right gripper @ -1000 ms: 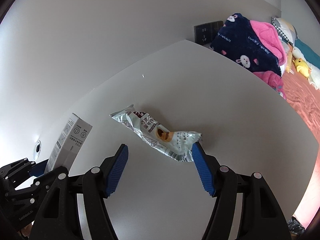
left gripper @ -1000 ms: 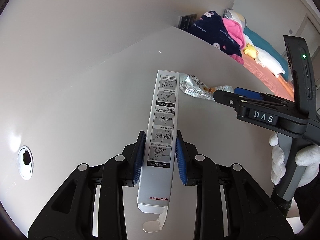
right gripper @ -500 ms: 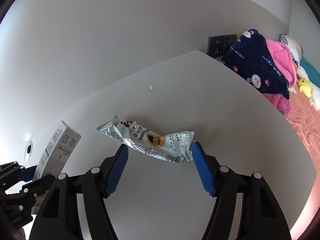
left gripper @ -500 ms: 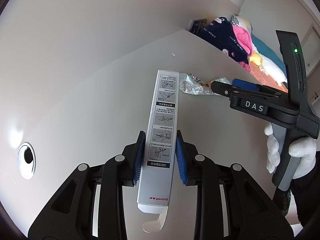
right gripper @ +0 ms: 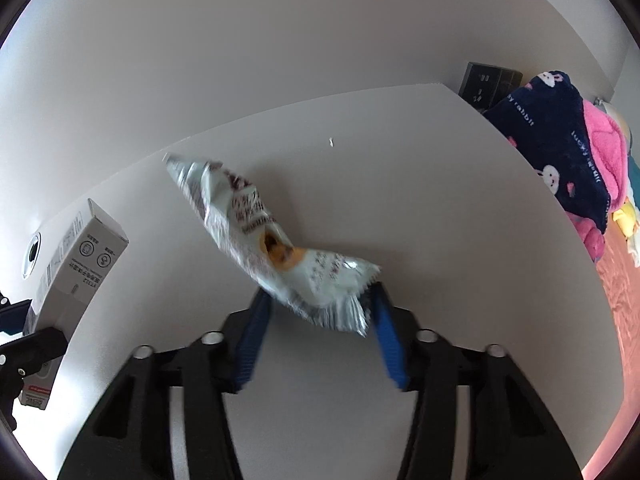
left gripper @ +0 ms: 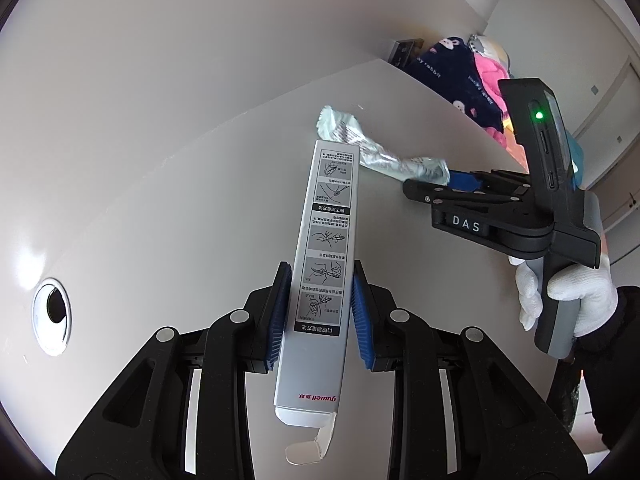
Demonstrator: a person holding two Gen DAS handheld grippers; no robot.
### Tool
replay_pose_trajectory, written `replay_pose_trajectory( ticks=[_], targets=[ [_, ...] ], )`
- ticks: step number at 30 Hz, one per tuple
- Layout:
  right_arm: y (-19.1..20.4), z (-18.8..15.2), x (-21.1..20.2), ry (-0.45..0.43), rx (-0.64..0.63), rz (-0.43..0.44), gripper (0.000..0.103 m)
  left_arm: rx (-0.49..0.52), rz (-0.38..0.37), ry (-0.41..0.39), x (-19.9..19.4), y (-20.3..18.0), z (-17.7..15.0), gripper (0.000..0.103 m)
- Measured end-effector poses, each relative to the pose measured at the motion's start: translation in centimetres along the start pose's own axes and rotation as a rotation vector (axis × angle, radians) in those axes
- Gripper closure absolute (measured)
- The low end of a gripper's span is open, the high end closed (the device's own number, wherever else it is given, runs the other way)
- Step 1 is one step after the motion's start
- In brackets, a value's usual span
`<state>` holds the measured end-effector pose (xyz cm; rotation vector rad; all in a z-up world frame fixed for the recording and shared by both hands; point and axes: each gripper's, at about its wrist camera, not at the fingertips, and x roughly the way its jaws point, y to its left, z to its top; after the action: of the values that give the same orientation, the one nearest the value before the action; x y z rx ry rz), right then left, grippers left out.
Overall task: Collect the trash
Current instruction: 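Grasp the white printed box with the left tool while the right tool grasps the silver wrapper, then carry the box with the left tool while the right tool carries the silver wrapper over the bag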
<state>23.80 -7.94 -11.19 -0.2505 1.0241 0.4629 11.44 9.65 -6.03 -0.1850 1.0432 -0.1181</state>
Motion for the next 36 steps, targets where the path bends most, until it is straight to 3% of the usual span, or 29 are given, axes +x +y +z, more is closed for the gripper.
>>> replay_pose_trajectory(
  ticks=[2, 7, 17, 36],
  targets=[
    [0.1, 0.1, -0.1, -0.008, 0.002, 0.002, 0.079, -0.004, 0.001, 0.001, 0.0, 0.1, -0.1, 0.074],
    [0.7, -0.1, -1.0, -0.037, 0.000, 0.022, 0.092, -0.001, -0.003, -0.008, -0.2, -0.3, 0.0, 0.074],
    [0.2, -1.1, -5.6, -0.082, 0.056, 0.045, 0.093, 0.031, -0.034, -0.038, -1.9, -1.9, -0.6, 0.074],
    [-0.5, -7.0, -15.7, -0.165, 0.162, 0.009, 0.093, 0.145, -0.110, -0.084, -6.5, -7.5, -2.8, 0.074]
  ],
)
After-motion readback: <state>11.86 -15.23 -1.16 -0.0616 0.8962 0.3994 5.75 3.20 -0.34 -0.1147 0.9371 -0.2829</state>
